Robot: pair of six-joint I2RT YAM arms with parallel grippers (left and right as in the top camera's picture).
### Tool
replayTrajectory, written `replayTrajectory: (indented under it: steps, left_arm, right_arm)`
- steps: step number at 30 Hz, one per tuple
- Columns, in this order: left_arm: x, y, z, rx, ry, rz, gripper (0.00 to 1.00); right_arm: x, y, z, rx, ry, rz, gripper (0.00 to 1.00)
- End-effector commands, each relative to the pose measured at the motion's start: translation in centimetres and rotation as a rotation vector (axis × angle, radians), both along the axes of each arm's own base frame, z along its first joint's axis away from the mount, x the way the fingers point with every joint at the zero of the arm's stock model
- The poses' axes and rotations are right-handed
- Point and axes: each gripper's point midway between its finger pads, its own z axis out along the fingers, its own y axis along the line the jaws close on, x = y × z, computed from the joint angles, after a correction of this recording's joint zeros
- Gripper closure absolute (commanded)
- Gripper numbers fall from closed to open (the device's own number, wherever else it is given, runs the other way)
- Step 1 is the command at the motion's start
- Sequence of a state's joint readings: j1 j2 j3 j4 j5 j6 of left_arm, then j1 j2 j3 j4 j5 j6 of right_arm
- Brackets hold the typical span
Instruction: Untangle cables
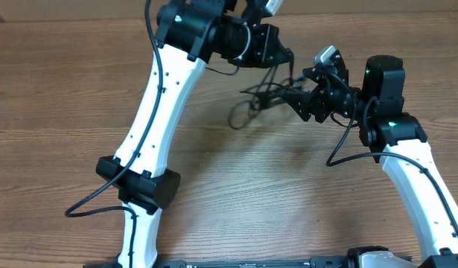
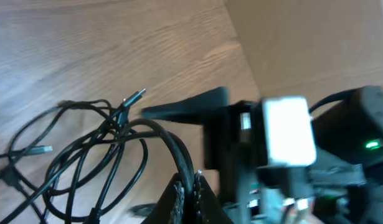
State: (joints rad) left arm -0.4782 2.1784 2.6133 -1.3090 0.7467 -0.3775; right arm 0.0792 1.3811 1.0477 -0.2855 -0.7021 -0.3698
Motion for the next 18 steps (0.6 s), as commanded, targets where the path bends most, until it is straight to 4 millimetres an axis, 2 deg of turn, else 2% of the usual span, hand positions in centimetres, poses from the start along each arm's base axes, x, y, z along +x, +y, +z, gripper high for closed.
replayTrajectory:
  steps: [1,7,12,14,18]
  left_arm:
    - [-2.1,-1.2,3.8,-0.102,0.073,0.025,0.96]
    - [-1.4,-1.4,4.5,-0.154,0.243,0.153,0.96]
    - [-1.3,-1.5,4.8,-0.166,0.253,0.162,0.96]
    - [-1.2,-1.5,4.9,-0.170,0.246,0.161,0.96]
    - [-0.9,-1.7,5.3,-0.184,0.225,0.158,0.96]
  right_arm:
    - [0.3,0.1,-0.4,0.004,0.020,0.004,0.22]
    - [-0.2,0.0,-1.2,0.000,0.068,0.003,0.22]
    - [-0.3,-0.5,-2.3,-0.028,0.112,-0.032,0.22]
    - [-0.5,-1.2,-3.4,-0.057,0.161,-0.075,0.22]
    - [0.0,-4.2,-5.7,-0.073,0.328,-0.336,0.23]
